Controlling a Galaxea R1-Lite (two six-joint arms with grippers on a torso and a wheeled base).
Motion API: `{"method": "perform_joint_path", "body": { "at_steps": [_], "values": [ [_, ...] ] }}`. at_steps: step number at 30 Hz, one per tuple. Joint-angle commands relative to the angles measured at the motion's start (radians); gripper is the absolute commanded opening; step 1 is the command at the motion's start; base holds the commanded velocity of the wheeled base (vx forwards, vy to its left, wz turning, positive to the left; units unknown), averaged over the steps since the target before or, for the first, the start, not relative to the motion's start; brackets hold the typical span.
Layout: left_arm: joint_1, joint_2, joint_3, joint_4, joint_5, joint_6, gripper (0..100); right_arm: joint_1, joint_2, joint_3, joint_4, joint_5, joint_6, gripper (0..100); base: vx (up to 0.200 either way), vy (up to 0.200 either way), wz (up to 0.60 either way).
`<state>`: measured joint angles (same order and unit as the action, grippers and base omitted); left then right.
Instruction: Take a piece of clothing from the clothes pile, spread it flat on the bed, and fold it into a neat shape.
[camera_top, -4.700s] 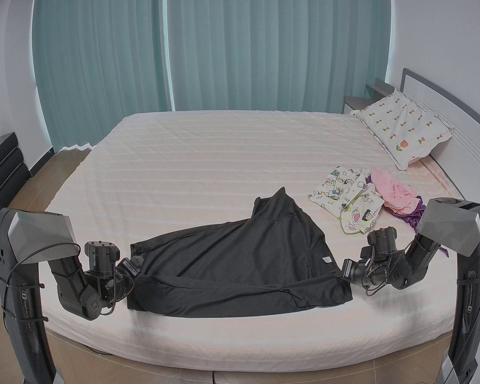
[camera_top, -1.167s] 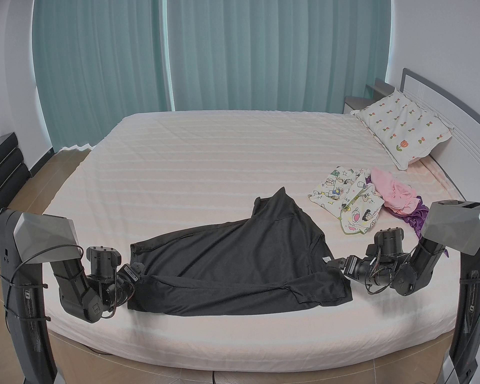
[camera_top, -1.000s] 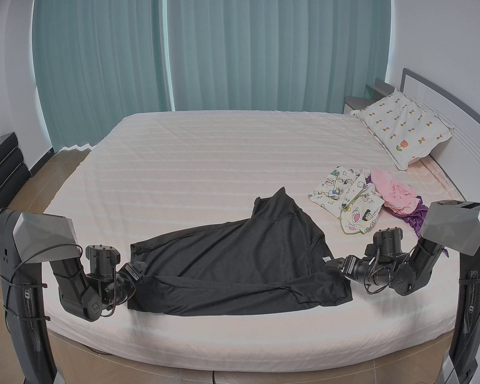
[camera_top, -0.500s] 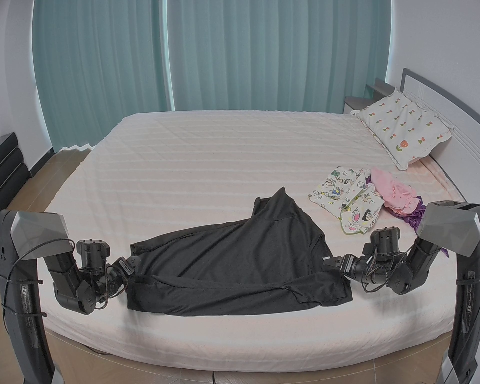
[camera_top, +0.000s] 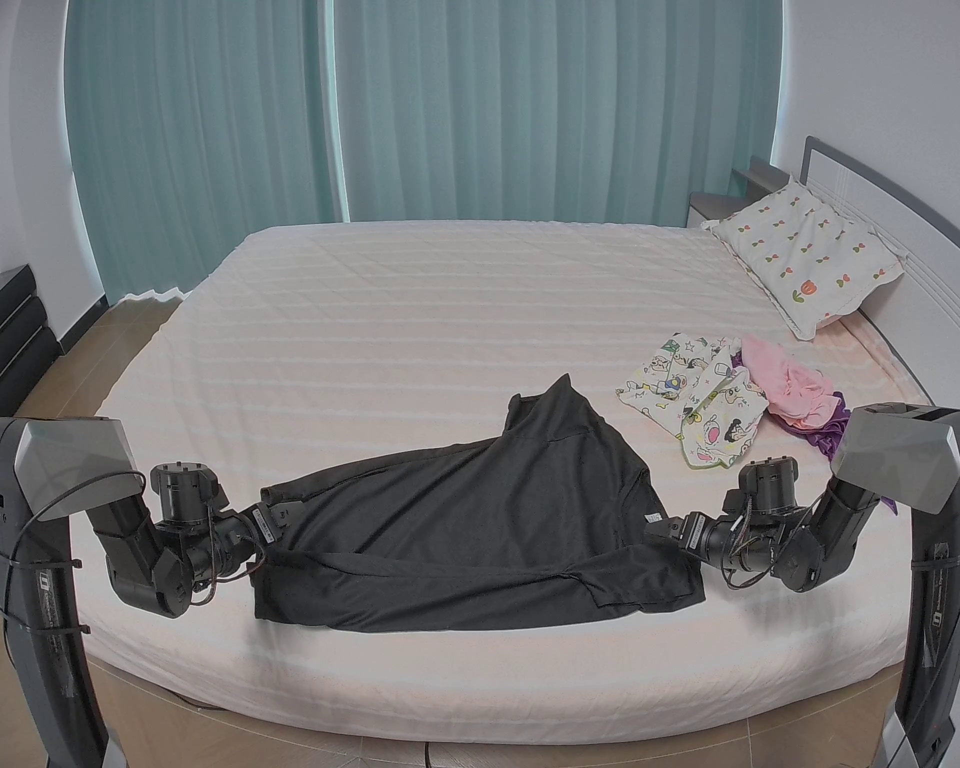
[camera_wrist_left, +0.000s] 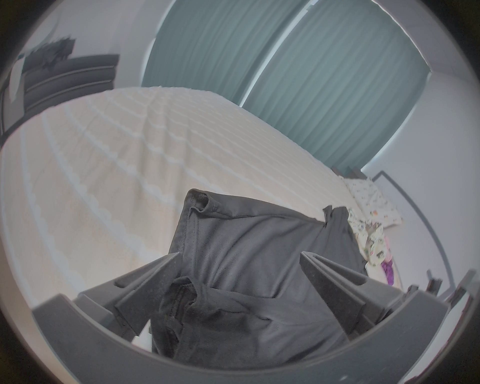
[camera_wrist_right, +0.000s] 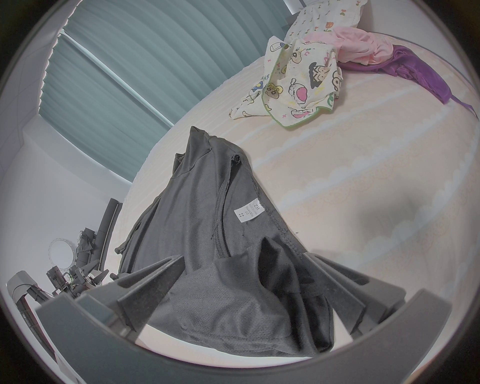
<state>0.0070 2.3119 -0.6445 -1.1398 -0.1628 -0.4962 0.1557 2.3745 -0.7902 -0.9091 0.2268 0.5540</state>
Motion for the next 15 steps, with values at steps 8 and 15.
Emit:
{"method": "perform_joint_path", "body": {
  "at_steps": [8,15],
  "values": [
    [-0.002,0.070,0.026,-0.006,-0.006,0.042,100,0.001,0.002,0.003,-0.001,-0.001,0.000,100,0.000,0.000,0.00],
    [-0.019,0.075,0.028,-0.008,-0.006,0.039,100,0.001,0.003,0.003,-0.001,0.000,0.000,100,0.000,0.000,0.00]
  ]
}}
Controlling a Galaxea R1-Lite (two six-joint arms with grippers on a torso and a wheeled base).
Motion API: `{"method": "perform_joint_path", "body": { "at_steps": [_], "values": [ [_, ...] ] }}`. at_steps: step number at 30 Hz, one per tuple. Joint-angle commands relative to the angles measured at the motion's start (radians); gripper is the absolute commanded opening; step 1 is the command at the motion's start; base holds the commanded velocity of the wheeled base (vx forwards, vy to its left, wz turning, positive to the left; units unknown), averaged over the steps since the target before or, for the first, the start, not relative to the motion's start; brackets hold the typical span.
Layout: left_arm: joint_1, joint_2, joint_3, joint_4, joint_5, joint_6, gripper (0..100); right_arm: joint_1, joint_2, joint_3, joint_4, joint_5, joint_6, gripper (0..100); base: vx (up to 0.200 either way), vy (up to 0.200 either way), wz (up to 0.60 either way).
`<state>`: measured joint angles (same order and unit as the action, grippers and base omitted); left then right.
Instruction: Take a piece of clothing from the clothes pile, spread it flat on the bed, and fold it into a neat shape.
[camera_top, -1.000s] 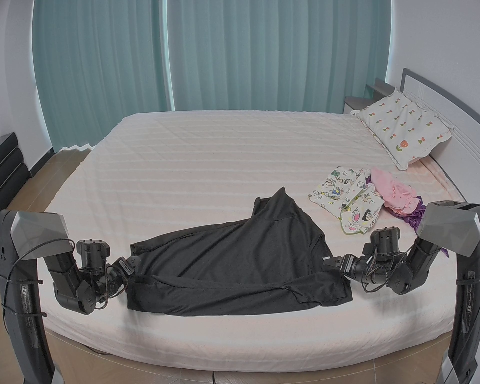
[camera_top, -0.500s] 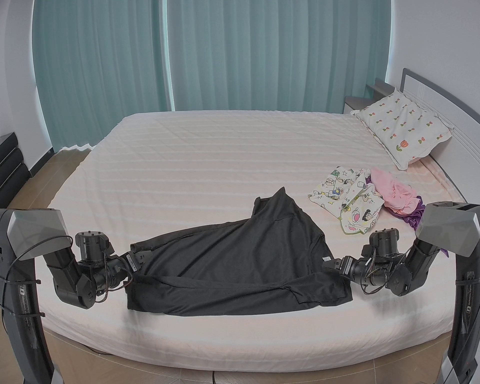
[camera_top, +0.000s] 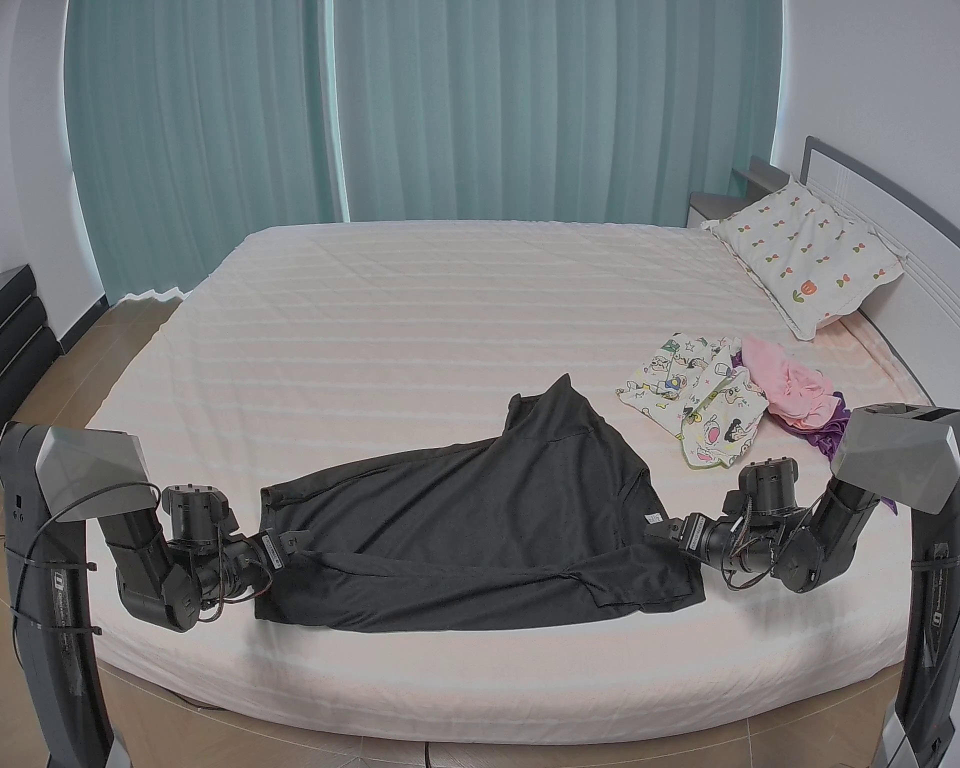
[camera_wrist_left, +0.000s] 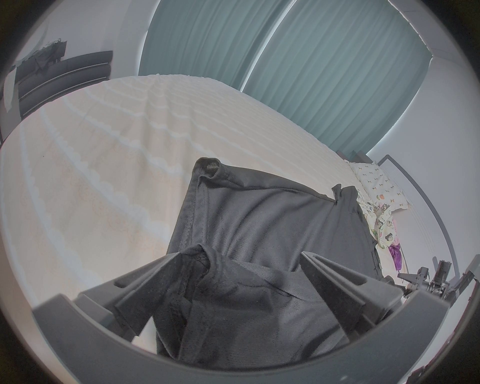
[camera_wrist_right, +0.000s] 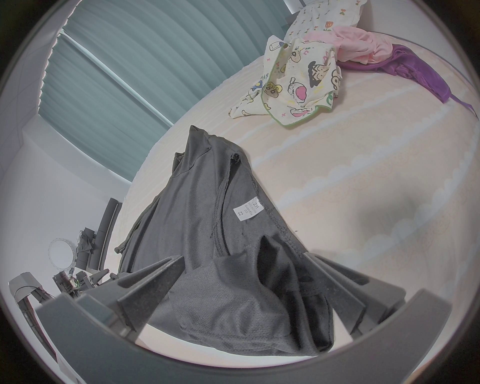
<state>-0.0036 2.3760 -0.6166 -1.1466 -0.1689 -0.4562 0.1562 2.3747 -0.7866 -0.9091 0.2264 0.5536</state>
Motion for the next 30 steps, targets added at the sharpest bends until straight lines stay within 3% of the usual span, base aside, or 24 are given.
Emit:
{"method": "perform_joint_path", "body": {
  "at_steps": [1,3,4,14,20,30],
  "values": [
    [-0.009,0.011,0.000,-0.001,0.000,-0.001,100,0.000,0.003,0.000,-0.001,0.001,0.000,100,0.000,0.000,0.00],
    [-0.009,0.032,-0.015,-0.001,0.009,0.004,100,0.000,0.003,0.000,-0.001,0.001,0.000,100,0.000,0.000,0.00],
    [-0.007,0.040,-0.020,-0.002,0.012,0.007,0,0.000,0.001,0.000,-0.001,0.001,0.000,100,0.000,0.000,0.00],
    [0.019,0.077,-0.029,-0.104,0.074,-0.006,0,-0.009,0.000,-0.002,-0.002,0.001,0.002,100,0.000,0.000,0.00],
    [0.020,0.055,0.009,-0.114,0.149,-0.085,0,-0.006,-0.022,-0.016,-0.004,0.002,0.005,100,0.000,0.000,0.00],
    [0.008,0.006,0.069,-0.114,0.152,-0.091,0,0.003,-0.022,-0.072,0.021,0.010,-0.024,100,0.000,0.000,0.00]
  ]
}}
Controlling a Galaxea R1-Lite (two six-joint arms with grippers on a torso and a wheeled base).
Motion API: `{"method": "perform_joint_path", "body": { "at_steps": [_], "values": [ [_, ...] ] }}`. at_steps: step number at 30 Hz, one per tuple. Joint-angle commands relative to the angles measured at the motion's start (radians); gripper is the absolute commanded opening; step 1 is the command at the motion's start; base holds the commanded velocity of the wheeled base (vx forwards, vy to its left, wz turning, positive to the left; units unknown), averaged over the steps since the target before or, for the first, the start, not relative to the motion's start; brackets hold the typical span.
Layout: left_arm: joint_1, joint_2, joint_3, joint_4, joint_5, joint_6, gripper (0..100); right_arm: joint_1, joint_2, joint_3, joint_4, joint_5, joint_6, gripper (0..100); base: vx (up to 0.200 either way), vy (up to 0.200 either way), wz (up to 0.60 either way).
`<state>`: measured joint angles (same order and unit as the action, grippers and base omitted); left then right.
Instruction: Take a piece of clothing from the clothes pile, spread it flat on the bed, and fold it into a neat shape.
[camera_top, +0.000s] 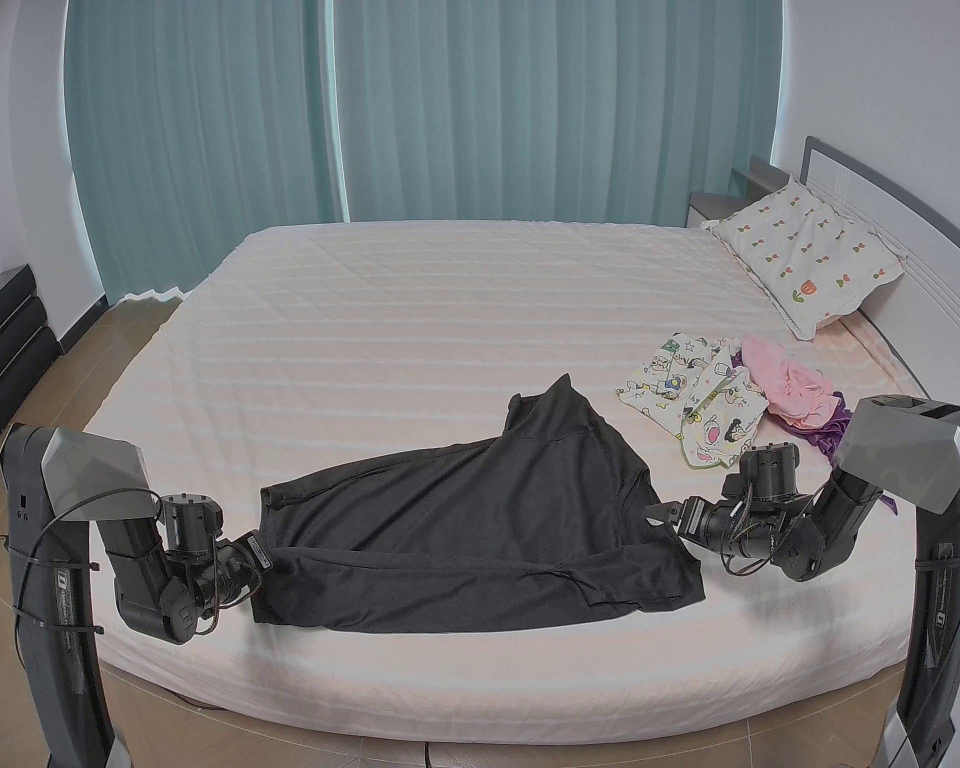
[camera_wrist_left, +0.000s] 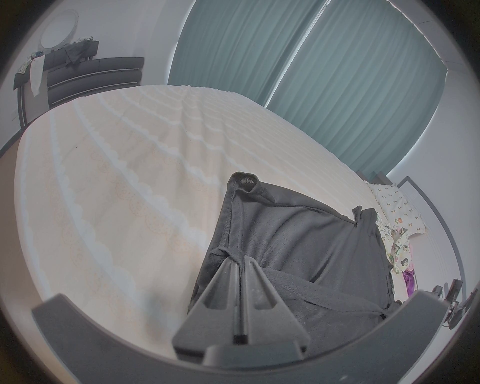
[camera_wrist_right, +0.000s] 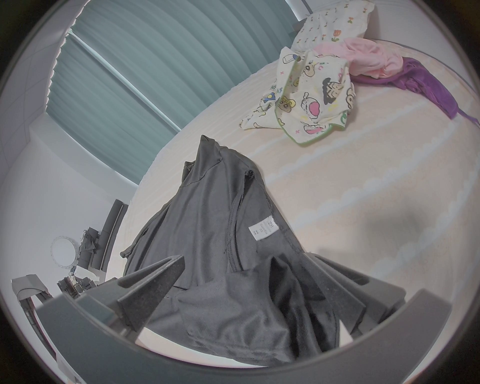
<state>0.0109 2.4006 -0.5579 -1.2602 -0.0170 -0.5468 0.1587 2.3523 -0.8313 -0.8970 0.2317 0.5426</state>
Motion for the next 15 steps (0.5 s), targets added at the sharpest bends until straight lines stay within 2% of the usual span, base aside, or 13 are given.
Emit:
{"method": "perform_joint_path", "body": {
  "at_steps": [1,7,15],
  "values": [
    [-0.006,-0.018,0.010,-0.001,0.000,-0.001,0,0.001,0.001,-0.028,0.009,0.005,-0.013,100,0.000,0.000,0.00],
    [-0.005,-0.014,0.010,0.001,-0.001,-0.002,0,-0.001,0.028,-0.028,0.089,0.061,-0.141,100,0.000,0.000,0.00],
    [-0.005,-0.014,0.015,0.001,0.000,-0.002,0,0.001,0.045,-0.017,0.090,0.141,-0.159,100,0.000,0.000,0.00]
  ]
}}
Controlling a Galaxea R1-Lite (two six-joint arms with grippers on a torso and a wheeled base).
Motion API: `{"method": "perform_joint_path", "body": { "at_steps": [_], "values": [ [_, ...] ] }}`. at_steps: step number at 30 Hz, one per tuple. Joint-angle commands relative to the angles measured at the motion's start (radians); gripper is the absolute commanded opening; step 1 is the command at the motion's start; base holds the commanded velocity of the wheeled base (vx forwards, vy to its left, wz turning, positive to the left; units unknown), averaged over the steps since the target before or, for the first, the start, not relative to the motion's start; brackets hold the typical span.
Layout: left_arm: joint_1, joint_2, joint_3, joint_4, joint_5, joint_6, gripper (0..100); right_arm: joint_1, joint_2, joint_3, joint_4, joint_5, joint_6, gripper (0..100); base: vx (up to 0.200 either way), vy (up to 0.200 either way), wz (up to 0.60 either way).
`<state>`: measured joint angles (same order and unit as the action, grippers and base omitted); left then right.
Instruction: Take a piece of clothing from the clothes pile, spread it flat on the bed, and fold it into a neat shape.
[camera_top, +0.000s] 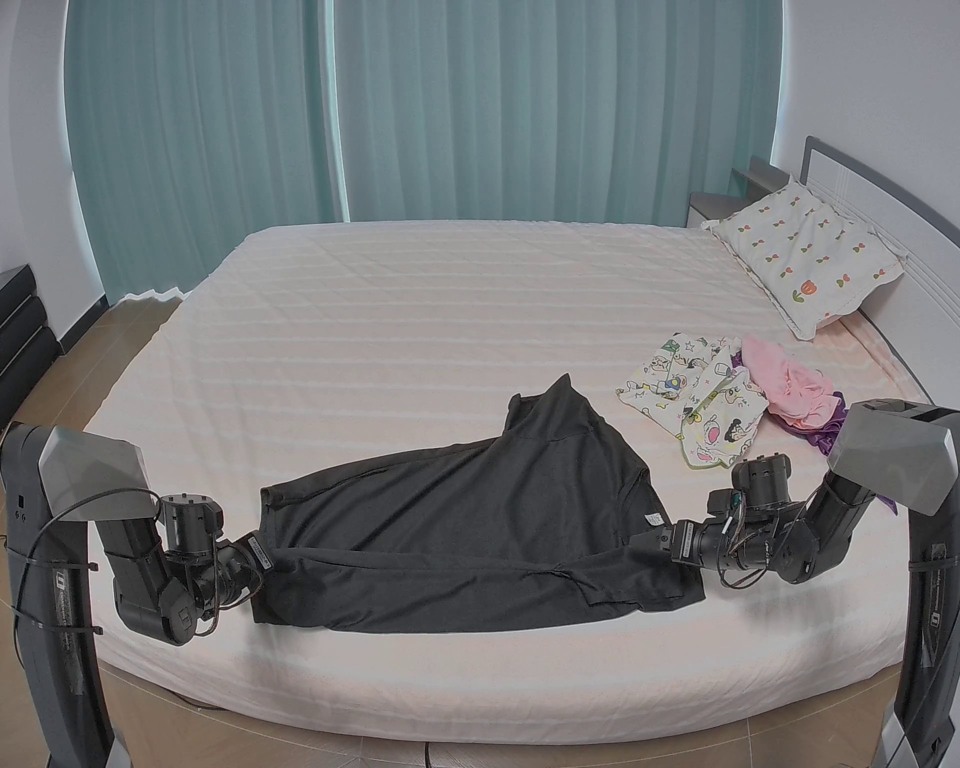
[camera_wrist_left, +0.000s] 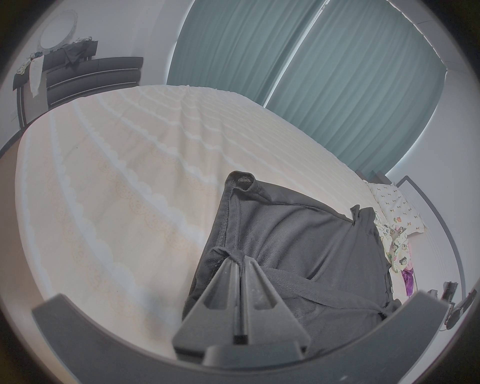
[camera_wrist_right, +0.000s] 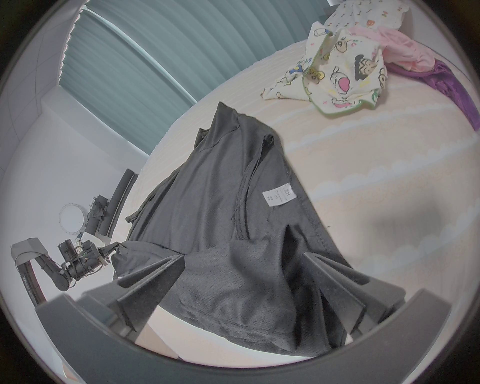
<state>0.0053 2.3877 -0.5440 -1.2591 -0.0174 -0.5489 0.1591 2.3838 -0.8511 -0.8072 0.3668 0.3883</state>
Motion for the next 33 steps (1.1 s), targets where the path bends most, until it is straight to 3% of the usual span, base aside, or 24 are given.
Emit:
{"method": "perform_joint_path", "body": {
  "at_steps": [1,7,8,19,28,33],
  "values": [
    [0.001,-0.001,0.001,0.000,0.001,0.000,0,0.000,0.014,0.003,0.000,0.006,-0.005,100,0.000,0.000,0.00],
    [0.001,-0.004,0.003,0.001,-0.001,0.000,0,0.007,0.021,-0.006,0.006,0.007,-0.040,100,0.000,0.000,0.00],
    [-0.001,-0.004,0.003,0.001,0.001,0.000,0,0.011,0.023,-0.013,0.022,0.007,-0.040,0,0.000,0.000,0.00],
    [0.002,-0.002,0.003,0.000,0.002,0.000,0,-0.001,0.015,-0.066,0.066,-0.005,-0.019,0,0.000,0.000,0.00],
    [0.002,-0.004,0.015,0.009,0.004,0.006,0,-0.003,-0.017,-0.074,-0.027,-0.008,0.038,0,0.000,0.000,0.00],
    [0.002,-0.005,0.015,0.049,0.008,0.009,0,-0.009,-0.003,-0.126,-0.036,-0.046,0.047,0,0.000,0.000,0.00]
  ]
}}
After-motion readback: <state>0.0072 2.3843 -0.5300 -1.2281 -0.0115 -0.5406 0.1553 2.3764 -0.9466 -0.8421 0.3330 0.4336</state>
